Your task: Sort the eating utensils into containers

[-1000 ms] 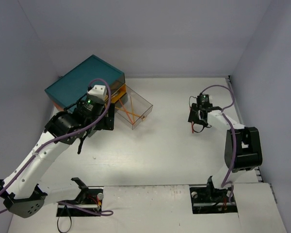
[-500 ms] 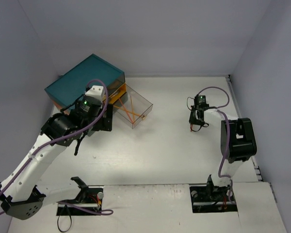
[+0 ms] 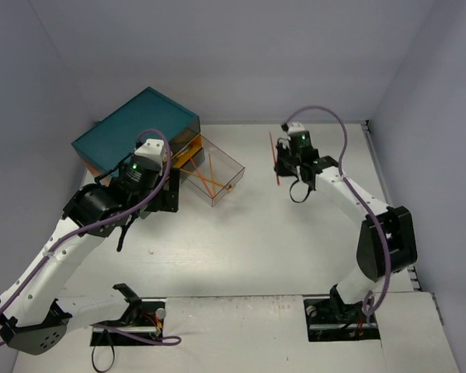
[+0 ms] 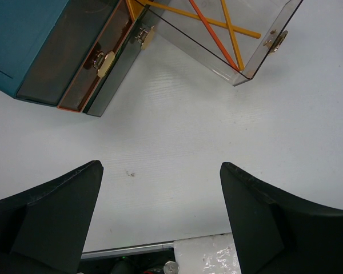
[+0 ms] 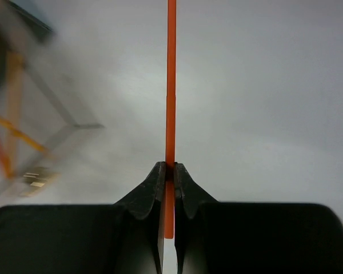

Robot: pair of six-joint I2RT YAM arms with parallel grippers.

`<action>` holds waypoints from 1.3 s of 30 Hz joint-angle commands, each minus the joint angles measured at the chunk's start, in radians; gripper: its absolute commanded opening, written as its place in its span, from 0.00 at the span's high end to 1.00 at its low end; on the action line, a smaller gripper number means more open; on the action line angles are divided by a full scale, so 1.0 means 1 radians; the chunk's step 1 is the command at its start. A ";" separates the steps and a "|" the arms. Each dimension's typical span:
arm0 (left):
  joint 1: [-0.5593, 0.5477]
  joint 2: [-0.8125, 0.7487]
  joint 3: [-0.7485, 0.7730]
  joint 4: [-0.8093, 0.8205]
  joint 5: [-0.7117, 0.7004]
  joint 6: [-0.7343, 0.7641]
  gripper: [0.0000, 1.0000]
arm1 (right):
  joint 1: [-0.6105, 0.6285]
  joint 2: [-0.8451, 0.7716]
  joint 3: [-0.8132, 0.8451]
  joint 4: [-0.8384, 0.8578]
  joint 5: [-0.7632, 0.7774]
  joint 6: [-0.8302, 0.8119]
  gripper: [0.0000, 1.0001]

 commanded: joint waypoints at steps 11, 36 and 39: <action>0.020 0.042 0.075 0.028 0.040 0.018 0.19 | 0.296 0.232 0.371 0.151 -0.098 -0.047 0.91; -0.102 0.594 0.497 0.130 0.358 0.111 0.18 | -0.086 -0.489 -0.213 0.100 0.161 0.053 0.07; -0.133 0.700 0.566 0.140 0.371 0.125 0.17 | -0.100 -0.628 -0.315 0.056 0.247 0.079 0.00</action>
